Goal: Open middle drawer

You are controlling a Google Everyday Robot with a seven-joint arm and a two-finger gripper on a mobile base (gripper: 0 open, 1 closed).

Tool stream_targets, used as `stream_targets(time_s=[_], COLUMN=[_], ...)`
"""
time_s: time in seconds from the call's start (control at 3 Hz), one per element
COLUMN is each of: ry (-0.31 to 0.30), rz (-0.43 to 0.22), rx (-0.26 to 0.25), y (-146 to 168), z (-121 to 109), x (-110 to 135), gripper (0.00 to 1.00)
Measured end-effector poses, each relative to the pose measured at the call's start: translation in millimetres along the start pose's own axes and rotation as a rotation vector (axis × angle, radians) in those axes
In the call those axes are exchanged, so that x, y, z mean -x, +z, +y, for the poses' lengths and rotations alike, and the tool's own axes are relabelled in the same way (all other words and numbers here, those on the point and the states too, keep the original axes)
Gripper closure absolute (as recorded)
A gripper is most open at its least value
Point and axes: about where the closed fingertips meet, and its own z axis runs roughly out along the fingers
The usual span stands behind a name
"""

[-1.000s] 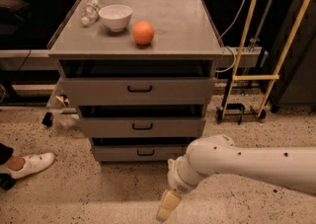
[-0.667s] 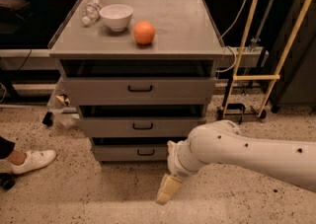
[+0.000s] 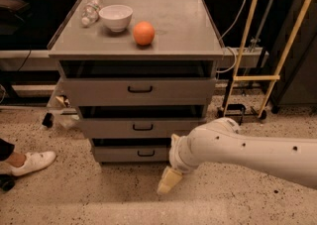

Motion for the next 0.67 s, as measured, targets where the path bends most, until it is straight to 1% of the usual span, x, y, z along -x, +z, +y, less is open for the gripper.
stream_targets(time_s=[0.33, 0.67], ry=[0.022, 0.062], rz=[0.001, 0.017], rx=[-0.136, -0.181], y=[12.3, 29.3], z=[-59.7, -105.5], x=[2.7, 0.9], gripper=[0.0, 0.0])
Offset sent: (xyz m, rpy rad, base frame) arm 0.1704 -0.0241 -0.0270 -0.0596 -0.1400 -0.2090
